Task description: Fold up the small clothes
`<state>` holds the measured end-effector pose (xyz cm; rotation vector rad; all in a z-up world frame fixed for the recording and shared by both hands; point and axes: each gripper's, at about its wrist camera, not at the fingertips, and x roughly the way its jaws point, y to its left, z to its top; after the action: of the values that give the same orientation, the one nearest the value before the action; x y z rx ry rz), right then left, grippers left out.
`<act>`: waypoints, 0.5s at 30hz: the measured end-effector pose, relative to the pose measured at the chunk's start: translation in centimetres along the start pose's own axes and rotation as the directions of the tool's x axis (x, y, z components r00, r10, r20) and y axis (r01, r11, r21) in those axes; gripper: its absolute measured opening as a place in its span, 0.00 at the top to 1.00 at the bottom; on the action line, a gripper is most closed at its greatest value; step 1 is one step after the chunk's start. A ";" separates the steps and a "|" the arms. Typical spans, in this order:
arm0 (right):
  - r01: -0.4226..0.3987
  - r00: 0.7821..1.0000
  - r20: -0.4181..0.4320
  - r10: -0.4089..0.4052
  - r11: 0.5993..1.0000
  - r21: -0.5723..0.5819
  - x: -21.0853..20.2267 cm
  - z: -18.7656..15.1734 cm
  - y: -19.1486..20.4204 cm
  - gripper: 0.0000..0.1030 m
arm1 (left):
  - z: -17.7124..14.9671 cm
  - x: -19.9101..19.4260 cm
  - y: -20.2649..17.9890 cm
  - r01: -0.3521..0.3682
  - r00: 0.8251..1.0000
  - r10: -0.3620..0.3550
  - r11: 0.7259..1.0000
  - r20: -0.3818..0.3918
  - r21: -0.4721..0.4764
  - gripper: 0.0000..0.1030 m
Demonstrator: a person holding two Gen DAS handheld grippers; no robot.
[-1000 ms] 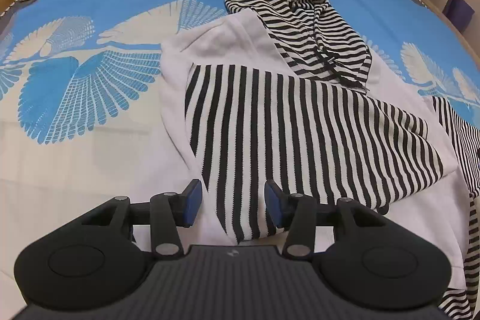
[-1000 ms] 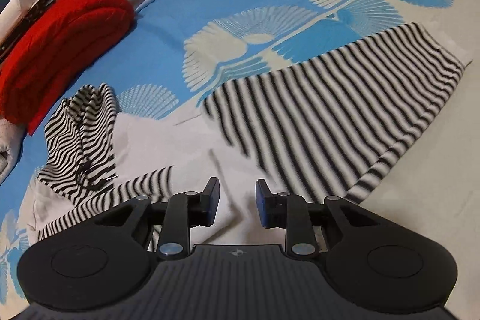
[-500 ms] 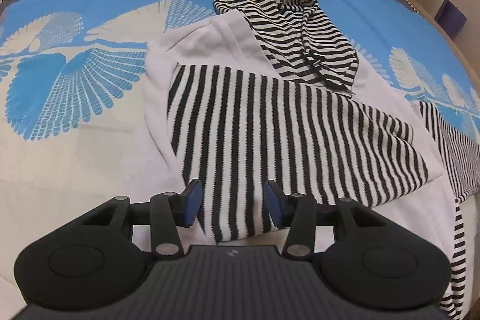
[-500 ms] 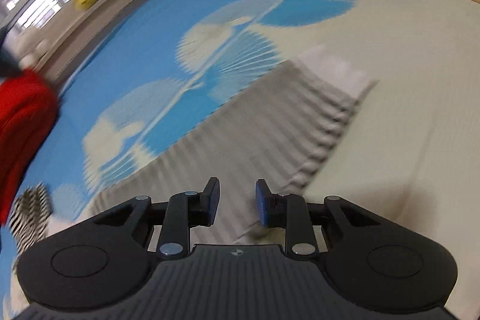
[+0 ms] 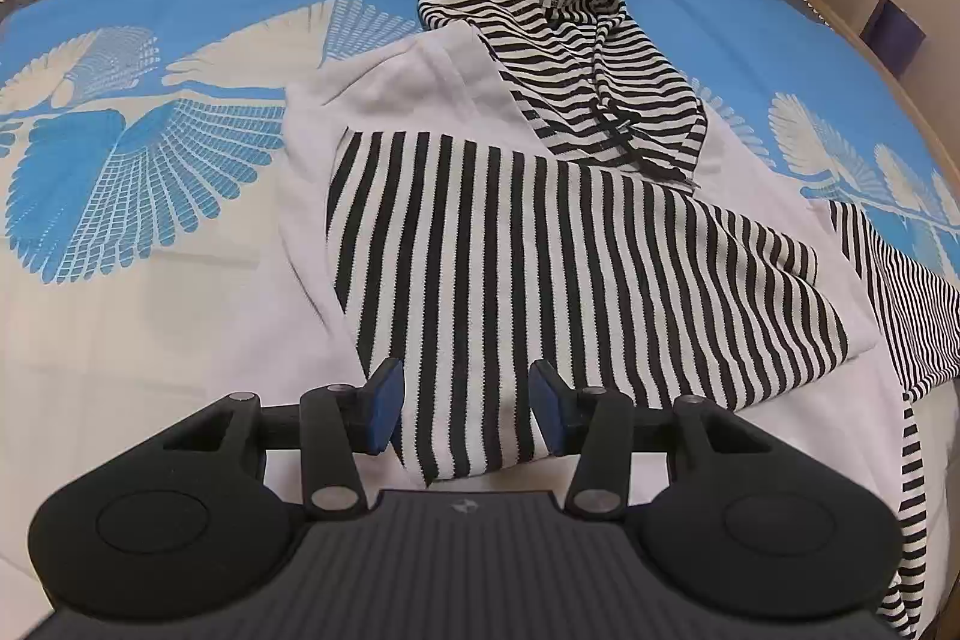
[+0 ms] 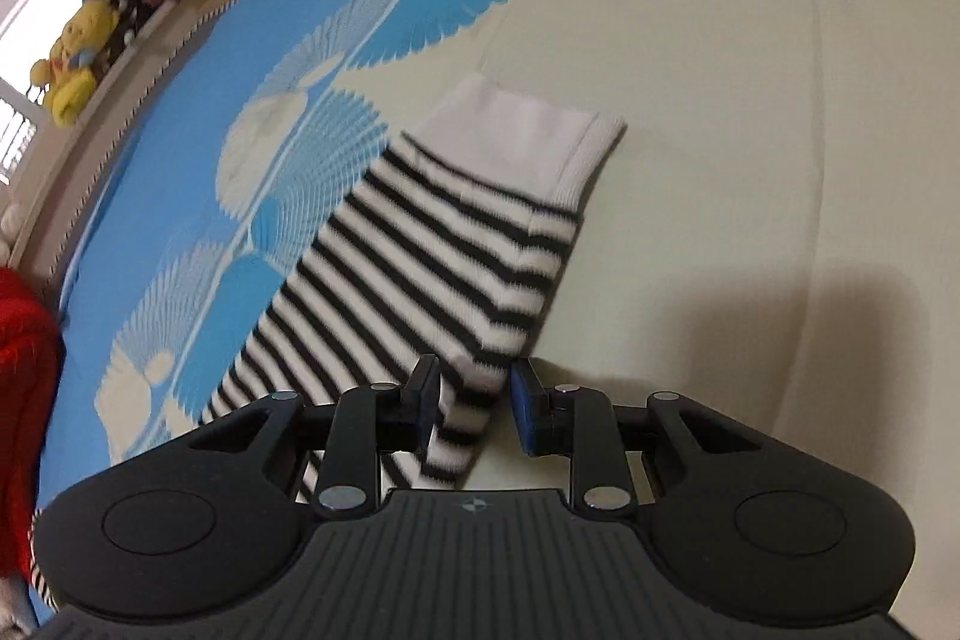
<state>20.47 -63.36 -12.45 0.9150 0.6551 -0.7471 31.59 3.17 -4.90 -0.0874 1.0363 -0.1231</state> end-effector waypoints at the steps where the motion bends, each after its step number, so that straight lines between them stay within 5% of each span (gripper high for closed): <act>1: -0.001 1.000 0.008 0.001 1.000 0.003 0.2 0.1 0.0 0.74 | 0.0 0.0 0.0 0.000 1.000 0.000 1.000 0.000 0.001 0.51; 15: 0.044 0.996 0.085 -0.039 0.997 -0.059 0.9 -0.3 1.3 0.74 | -0.1 -0.2 0.7 0.003 1.000 -0.003 1.000 -0.002 -0.003 0.51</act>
<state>21.98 -62.83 -12.66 0.8124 0.6215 -0.7948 31.48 3.85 -4.88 -0.0921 1.0383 -0.1245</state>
